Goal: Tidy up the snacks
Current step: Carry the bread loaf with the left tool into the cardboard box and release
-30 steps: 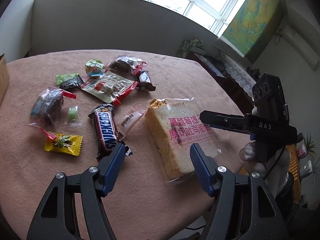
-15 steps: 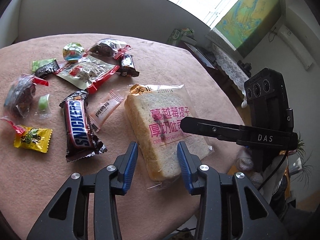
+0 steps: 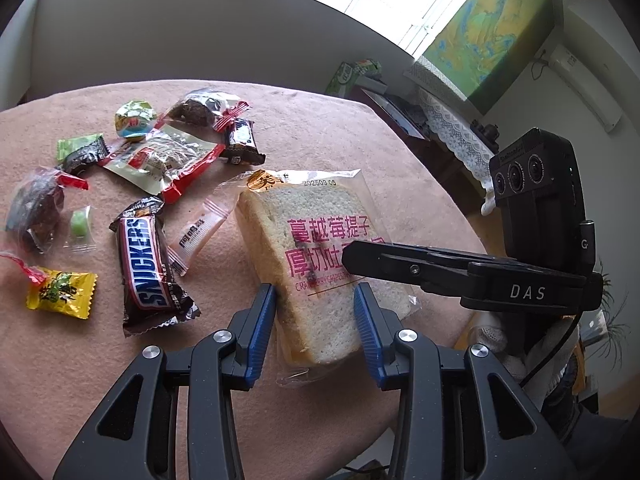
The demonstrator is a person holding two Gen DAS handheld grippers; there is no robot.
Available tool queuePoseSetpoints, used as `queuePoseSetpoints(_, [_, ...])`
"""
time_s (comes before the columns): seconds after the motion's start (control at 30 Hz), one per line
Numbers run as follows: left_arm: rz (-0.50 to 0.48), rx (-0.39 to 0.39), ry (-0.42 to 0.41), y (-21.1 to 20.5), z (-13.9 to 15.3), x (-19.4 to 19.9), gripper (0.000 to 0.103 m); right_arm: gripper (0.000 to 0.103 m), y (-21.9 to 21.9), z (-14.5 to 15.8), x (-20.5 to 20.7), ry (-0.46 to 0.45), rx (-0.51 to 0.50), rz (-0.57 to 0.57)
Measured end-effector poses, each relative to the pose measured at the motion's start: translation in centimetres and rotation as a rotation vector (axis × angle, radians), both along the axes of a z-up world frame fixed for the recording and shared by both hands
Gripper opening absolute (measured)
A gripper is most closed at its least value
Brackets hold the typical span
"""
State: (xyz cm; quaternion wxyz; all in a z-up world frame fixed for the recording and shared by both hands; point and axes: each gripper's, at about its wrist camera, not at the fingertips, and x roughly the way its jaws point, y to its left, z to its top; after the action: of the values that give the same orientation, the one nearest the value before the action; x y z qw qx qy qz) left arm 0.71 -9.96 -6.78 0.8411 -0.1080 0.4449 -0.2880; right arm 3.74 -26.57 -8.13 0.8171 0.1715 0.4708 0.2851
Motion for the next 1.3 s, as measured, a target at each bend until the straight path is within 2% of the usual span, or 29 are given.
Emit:
queuePoseSetpoints(0.27, [0.036,0.004,-0.085,1.1,2.1,-0.1,0.039,0.046,1.4,2.7,0.1,-0.070,-0.006,0.001])
queuePoseSetpoints(0.63, [0.165,-0.010,-0.185,6.6,4.7,-1.0,0.039,0.046,7.8,6.3,0.7,-0.153,-0.012,0.073])
queuePoseSetpoints(1.0, [0.348,-0.041,-0.273,14.3,6.6,-2.6,0.039,0.046,17.6,9.8,1.6,-0.239,-0.028,0.213])
queuePoseSetpoints(1.3, [0.509,-0.054,-0.307,20.6,6.5,-4.4,0.039,0.046,26.7,10.8,2.5,-0.258,-0.022,0.343])
